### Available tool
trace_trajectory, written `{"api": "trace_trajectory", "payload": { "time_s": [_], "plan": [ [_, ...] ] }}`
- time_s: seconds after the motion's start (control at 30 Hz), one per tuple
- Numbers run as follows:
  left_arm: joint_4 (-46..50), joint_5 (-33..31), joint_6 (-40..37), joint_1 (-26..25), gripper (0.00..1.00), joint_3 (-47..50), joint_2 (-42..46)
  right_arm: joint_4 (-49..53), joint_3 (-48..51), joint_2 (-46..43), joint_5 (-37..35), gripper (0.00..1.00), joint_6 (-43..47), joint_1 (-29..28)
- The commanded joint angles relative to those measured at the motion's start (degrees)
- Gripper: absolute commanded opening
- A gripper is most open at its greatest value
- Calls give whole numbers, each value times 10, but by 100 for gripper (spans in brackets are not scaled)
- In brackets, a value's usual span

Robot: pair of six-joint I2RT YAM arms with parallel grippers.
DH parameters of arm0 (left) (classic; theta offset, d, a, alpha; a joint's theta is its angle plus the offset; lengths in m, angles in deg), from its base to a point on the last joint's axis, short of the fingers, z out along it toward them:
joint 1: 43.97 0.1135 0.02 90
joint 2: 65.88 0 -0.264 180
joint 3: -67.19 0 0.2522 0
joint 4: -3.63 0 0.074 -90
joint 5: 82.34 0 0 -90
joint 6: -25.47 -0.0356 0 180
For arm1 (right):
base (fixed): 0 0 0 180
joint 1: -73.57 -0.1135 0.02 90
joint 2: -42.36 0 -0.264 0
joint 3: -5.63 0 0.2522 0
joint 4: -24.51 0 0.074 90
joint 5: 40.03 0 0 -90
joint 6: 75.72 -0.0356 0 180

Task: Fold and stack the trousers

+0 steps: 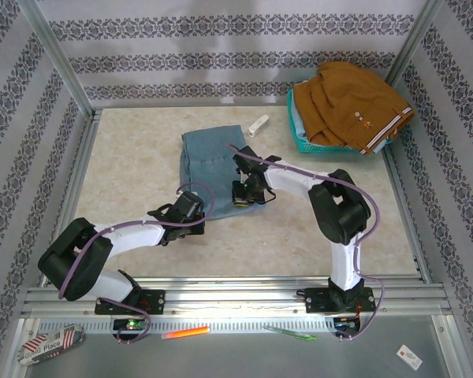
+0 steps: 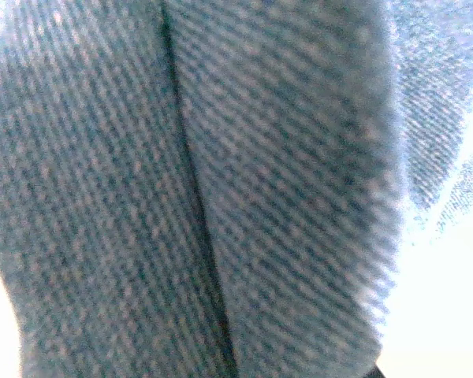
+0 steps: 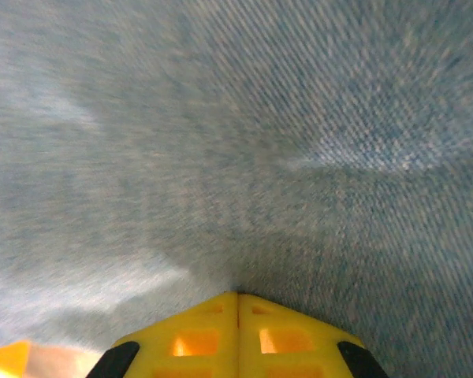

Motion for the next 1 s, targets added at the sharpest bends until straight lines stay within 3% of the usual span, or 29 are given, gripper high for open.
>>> {"api": "trace_trajectory", "payload": {
  "time_s": [0.0,0.47,0.97],
  "plan": [
    [-34,-22,-43,6,0,-13,19,-1,-4,28,-10,6,-5,5],
    [94,-34,-90,17,0,-15,131,13,-4,49,-28,5,30,61],
    [436,-83,-27,19,1,-112,202,26,-41,78,-10,4,48,92]
  ]
}}
